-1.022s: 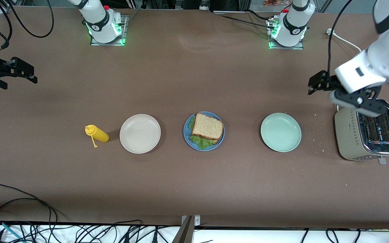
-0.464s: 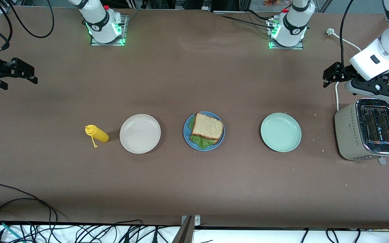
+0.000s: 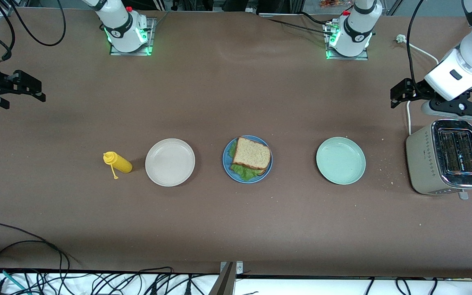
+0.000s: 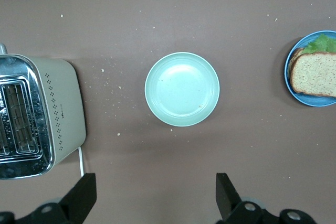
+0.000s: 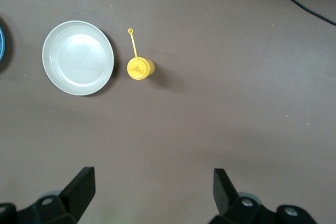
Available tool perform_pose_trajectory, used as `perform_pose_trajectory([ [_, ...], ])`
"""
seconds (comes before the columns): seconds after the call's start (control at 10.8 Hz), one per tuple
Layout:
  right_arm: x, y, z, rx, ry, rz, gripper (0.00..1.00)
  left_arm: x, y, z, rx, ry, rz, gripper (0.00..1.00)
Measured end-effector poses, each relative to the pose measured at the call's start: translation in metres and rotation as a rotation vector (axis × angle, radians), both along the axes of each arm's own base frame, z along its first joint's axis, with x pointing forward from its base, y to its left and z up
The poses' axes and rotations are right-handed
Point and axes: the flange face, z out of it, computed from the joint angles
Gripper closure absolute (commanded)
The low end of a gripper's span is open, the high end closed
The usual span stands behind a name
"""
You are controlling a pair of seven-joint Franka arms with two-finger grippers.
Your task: Make sandwich in blue plate with both arms
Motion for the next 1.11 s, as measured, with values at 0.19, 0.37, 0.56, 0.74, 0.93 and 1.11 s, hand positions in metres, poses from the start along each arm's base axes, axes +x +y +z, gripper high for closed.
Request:
perform_pose_trajectory([
  [0.19, 0.000, 0.000, 0.000, 0.000, 0.000, 0.000, 0.00, 0.000, -0.003, 0.000, 0.000, 0.000, -0.002, 0.00],
  [0.37, 0.000, 0.000, 0.000, 0.000, 0.003, 0.001, 0.00, -0.001, -0.009, 0.000, 0.000, -0.001, -0.010, 0.00],
  [0.56, -0.002, 0.000, -0.001, 0.000, 0.014, 0.002, 0.00, -0.001, -0.012, 0.000, 0.000, -0.001, -0.012, 0.00],
  [0.74, -0.002, 0.000, -0.001, 0.001, 0.018, 0.002, 0.00, -0.001, -0.012, 0.000, 0.000, -0.001, -0.011, 0.00],
  [0.93, -0.002, 0.000, -0.001, 0.001, 0.019, 0.002, 0.00, -0.001, -0.012, 0.000, 0.000, -0.001, -0.011, 0.00],
  [1.11, -0.002, 0.000, -0.001, 0.001, 0.019, 0.002, 0.00, -0.001, -0.012, 0.000, 0.000, -0.001, -0.011, 0.00],
])
